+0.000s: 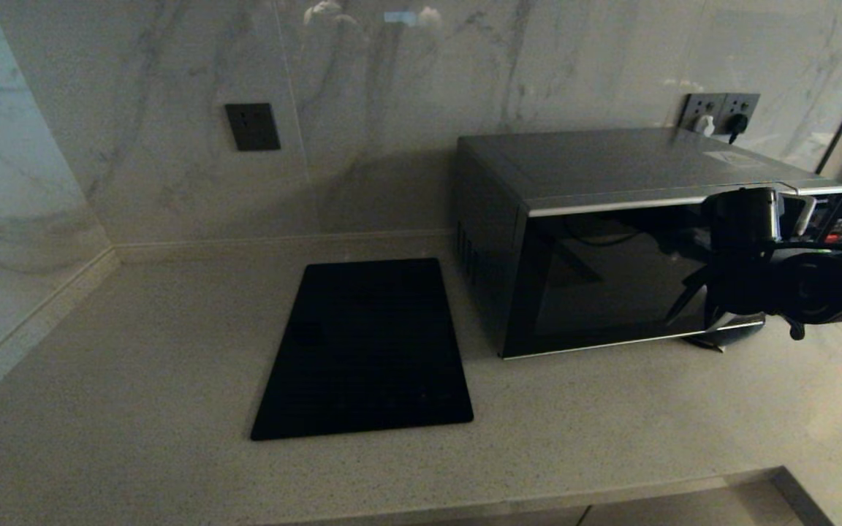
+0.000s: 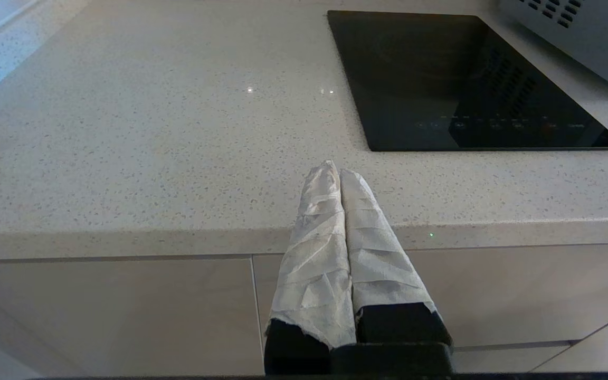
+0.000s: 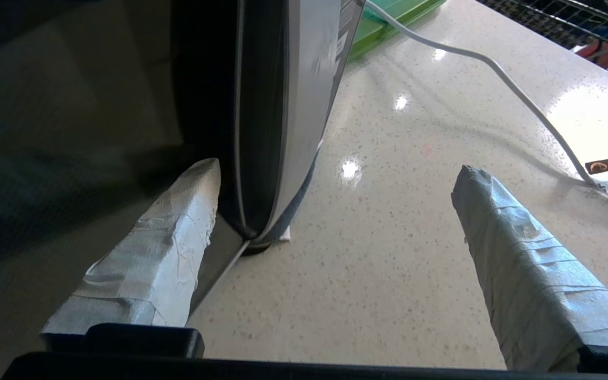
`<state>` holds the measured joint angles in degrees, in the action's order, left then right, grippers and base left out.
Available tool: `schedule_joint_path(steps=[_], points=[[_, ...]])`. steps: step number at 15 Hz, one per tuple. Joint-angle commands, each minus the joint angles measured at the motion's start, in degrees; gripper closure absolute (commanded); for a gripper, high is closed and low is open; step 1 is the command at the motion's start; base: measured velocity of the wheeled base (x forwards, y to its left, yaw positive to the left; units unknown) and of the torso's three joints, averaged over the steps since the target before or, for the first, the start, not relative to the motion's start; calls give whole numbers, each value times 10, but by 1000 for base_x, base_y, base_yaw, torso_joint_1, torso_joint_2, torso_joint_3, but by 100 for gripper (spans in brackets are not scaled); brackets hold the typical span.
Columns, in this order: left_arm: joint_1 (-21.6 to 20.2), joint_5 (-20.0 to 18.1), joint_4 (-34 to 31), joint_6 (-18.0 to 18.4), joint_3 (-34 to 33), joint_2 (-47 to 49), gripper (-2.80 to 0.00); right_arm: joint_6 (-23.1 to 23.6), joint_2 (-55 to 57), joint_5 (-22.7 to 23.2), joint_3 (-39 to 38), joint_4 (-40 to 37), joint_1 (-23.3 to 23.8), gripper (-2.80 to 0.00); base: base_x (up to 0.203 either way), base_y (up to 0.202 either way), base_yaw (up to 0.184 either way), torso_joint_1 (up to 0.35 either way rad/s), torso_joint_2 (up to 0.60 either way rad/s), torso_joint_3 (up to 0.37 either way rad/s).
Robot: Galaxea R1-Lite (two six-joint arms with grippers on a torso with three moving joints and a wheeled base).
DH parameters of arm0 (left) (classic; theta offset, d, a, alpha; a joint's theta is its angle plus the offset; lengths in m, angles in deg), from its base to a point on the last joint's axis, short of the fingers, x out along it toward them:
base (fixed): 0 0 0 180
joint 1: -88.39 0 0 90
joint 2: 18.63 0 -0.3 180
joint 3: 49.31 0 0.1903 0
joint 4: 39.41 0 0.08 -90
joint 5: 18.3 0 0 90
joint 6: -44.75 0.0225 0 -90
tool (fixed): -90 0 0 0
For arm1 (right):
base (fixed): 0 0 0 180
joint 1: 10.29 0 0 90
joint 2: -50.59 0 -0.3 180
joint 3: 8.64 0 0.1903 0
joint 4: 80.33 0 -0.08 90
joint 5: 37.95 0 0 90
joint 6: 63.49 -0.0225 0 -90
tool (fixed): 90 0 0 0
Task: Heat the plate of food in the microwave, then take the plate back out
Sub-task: Open the microwave oven
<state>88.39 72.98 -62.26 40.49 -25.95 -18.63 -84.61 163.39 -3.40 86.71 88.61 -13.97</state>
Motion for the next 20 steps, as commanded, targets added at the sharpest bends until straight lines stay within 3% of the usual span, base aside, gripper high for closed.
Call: schedule_joint_path(steps=[1, 20], points=[[0, 0, 0, 0, 0, 1, 0, -1, 14, -3, 15, 0, 7, -280, 0, 0, 0, 0, 0, 0], [0, 0, 0, 0, 0, 0, 0, -1, 54, -5, 47, -10, 35, -280, 0, 0, 0, 0, 0, 0]])
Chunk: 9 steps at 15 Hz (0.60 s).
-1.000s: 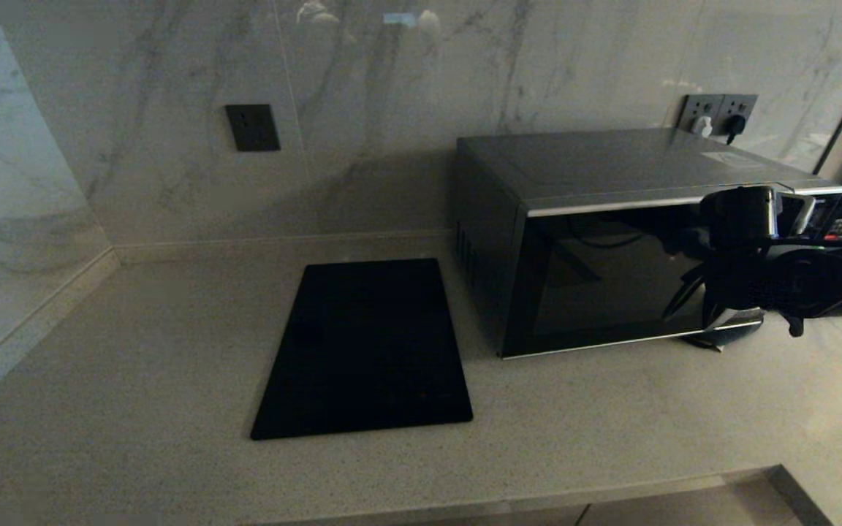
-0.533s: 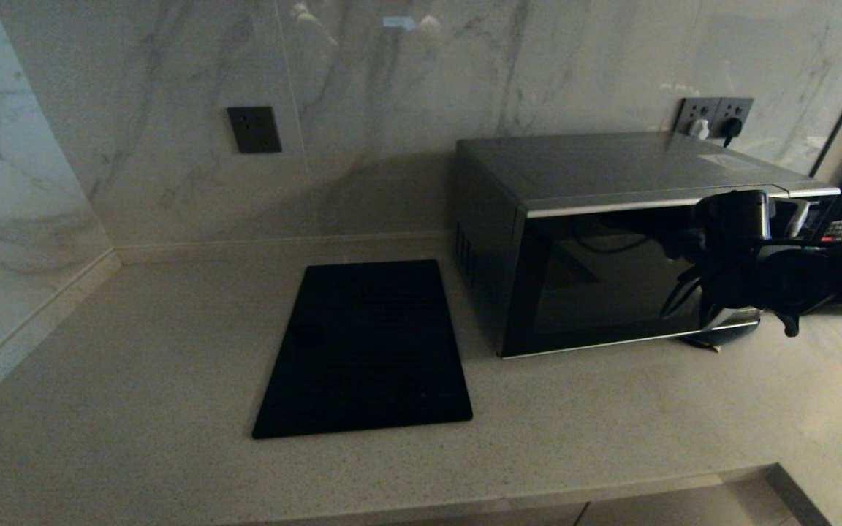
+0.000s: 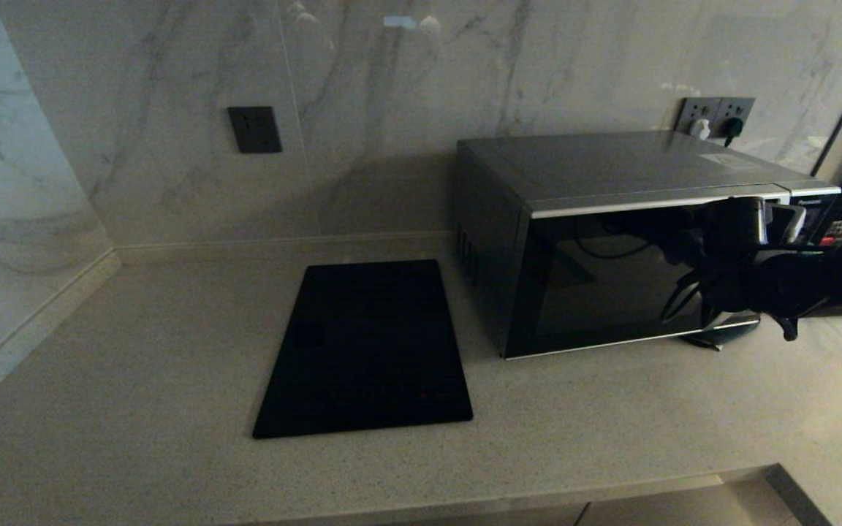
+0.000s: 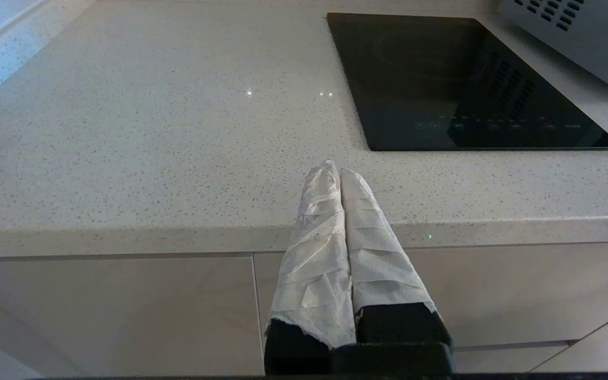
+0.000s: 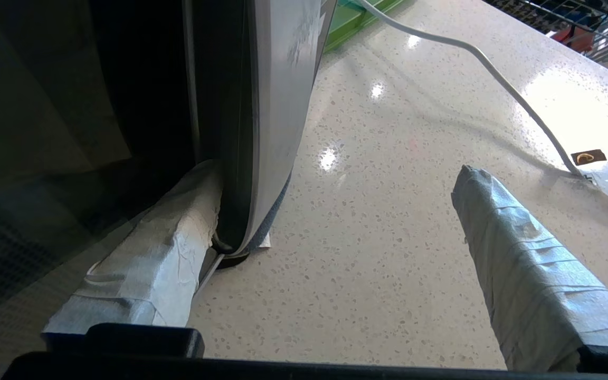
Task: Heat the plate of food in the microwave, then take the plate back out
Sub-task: Open the microwave oven
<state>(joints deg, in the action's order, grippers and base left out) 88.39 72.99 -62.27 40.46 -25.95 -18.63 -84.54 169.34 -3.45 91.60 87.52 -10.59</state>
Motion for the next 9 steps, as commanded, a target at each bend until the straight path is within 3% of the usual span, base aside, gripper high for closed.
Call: schedule_joint_path(steps=[1, 9], points=[[0, 0, 0, 0, 0, 0, 0, -1, -10, -6, -3, 0, 1, -280, 0, 0, 0, 0, 0, 0], [0, 0, 0, 0, 0, 1, 0, -2, -29, -7, -8, -21, 0, -280, 0, 0, 0, 0, 0, 0]])
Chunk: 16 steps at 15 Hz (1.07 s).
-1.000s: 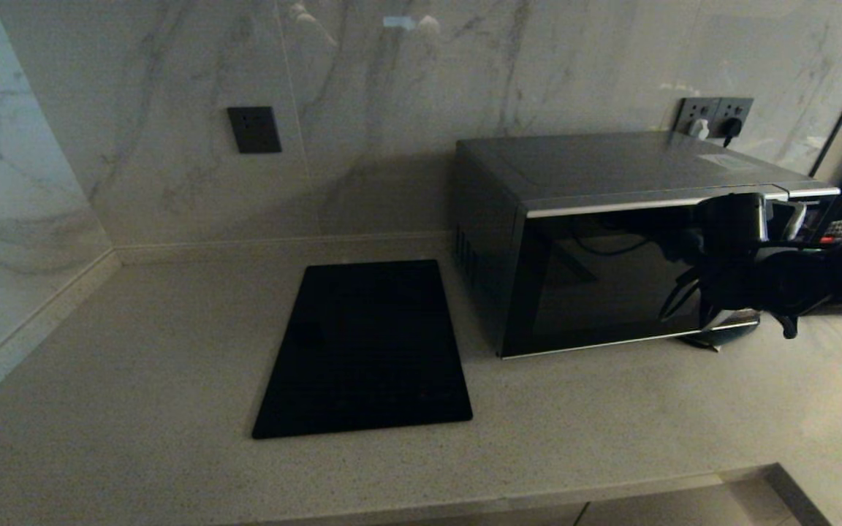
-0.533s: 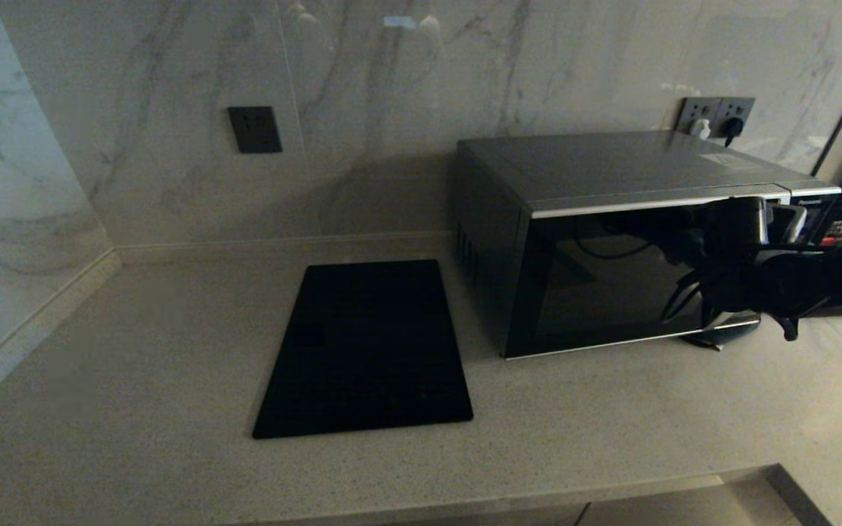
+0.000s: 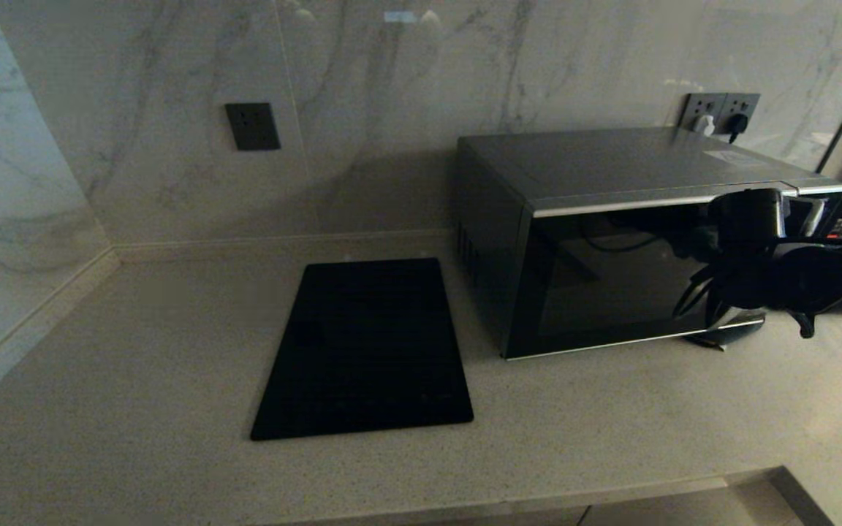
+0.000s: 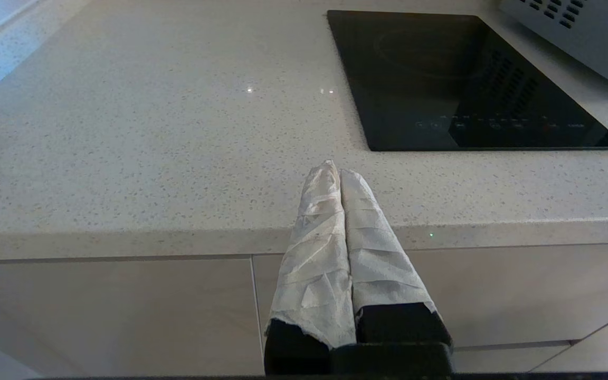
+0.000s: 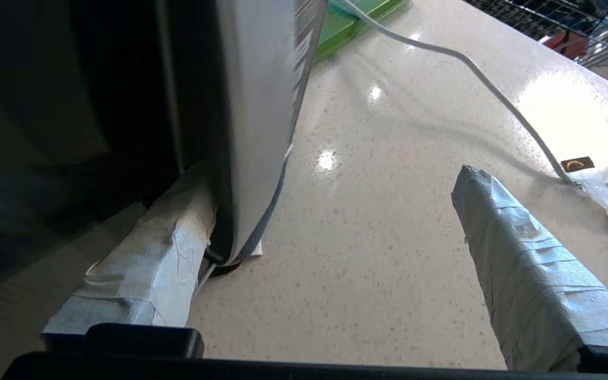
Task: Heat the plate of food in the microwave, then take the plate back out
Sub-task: Open the microwave oven
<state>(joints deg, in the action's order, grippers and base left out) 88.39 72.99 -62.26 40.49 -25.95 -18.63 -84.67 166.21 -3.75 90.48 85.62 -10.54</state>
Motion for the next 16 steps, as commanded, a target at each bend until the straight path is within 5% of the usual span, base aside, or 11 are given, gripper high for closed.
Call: schedule_joint_path(steps=[1, 16], points=[[0, 0, 0, -1, 0, 0, 0, -1, 11, -3, 12, -2, 0, -280, 0, 0, 0, 0, 0, 0], [0, 0, 0, -1, 0, 0, 0, -4, 56, -4, 42, -3, -20, -280, 0, 0, 0, 0, 0, 0]])
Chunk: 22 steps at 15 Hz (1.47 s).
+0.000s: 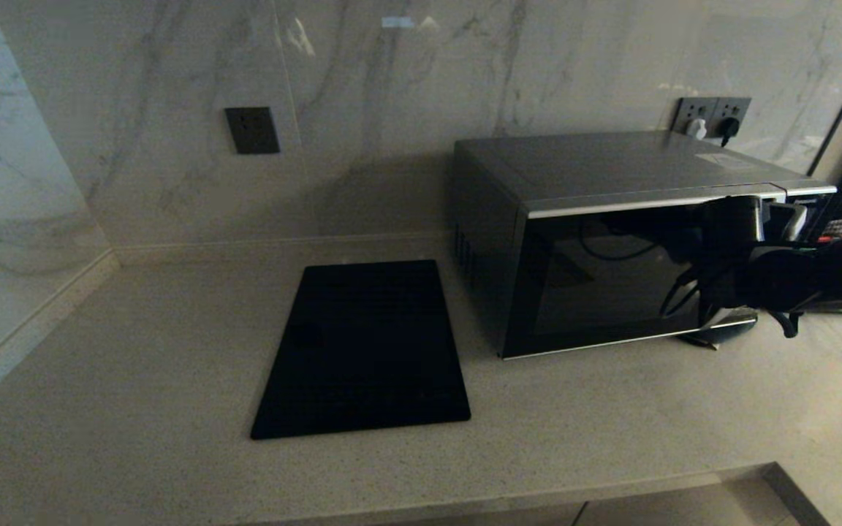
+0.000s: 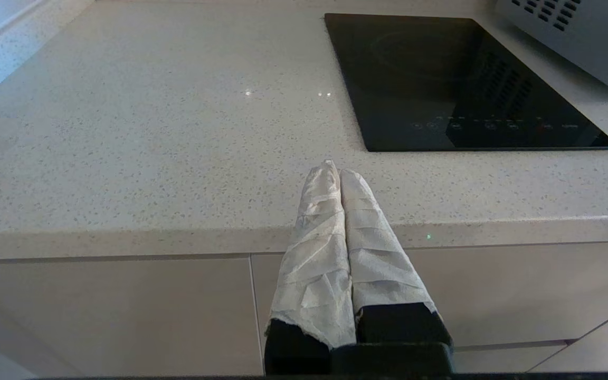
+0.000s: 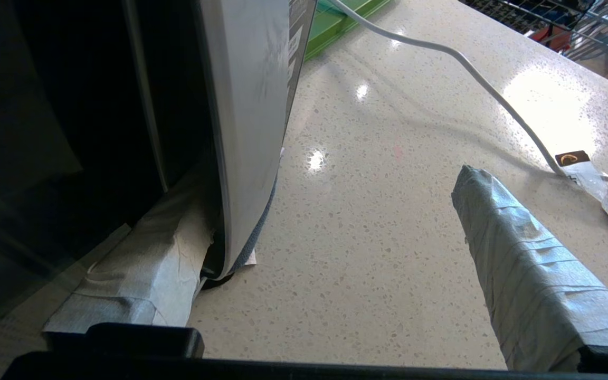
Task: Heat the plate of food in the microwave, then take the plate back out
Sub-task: Open the microwave oven
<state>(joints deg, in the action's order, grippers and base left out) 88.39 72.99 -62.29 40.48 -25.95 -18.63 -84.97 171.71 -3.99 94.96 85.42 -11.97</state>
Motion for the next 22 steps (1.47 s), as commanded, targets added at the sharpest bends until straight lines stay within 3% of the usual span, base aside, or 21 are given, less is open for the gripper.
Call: schedule_joint_path(steps=[1, 7, 22], points=[[0, 0, 0, 0, 0, 0, 0, -1, 1, -2, -6, -1, -11, -280, 0, 0, 0, 0, 0, 0], [0, 0, 0, 0, 0, 0, 0, -1, -4, -8, -10, -1, -26, -280, 0, 0, 0, 0, 0, 0], [0, 0, 0, 0, 0, 1, 0, 2, -18, -8, 6, 0, -12, -280, 0, 0, 0, 0, 0, 0]])
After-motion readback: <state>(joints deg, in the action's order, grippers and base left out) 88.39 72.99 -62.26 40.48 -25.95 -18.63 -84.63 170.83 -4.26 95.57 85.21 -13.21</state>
